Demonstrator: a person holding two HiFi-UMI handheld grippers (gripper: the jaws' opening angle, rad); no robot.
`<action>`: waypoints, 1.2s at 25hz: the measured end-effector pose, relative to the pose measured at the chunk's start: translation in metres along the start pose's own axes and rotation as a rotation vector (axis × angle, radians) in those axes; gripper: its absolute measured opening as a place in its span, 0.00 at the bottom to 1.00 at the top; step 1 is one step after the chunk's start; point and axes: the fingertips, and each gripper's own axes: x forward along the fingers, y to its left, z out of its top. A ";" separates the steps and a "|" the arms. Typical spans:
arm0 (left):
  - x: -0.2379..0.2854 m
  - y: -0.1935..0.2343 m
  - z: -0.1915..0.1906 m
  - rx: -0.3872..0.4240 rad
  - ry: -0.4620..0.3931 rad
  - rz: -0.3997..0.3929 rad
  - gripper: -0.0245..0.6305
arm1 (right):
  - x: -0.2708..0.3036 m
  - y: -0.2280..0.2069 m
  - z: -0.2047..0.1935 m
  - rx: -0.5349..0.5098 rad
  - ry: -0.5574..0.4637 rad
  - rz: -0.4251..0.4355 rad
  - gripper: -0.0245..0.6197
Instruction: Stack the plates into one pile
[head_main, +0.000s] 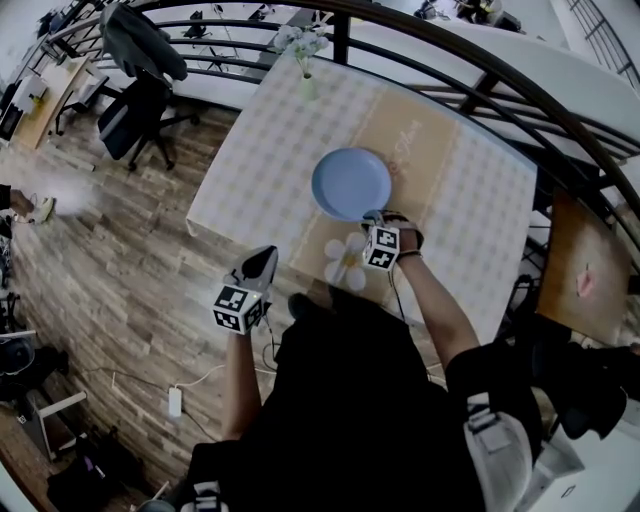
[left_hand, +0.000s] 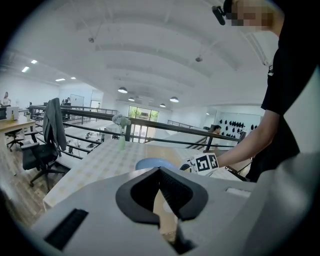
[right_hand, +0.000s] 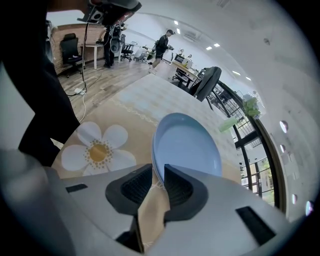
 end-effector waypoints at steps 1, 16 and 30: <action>0.002 -0.002 0.000 0.002 0.000 -0.003 0.04 | -0.001 -0.001 -0.003 0.010 -0.002 -0.003 0.15; 0.026 -0.033 0.003 0.019 -0.001 -0.049 0.04 | -0.034 -0.017 -0.033 0.137 -0.033 -0.044 0.04; 0.045 -0.047 0.000 0.021 0.007 -0.077 0.04 | -0.055 -0.027 -0.041 0.298 -0.091 -0.050 0.04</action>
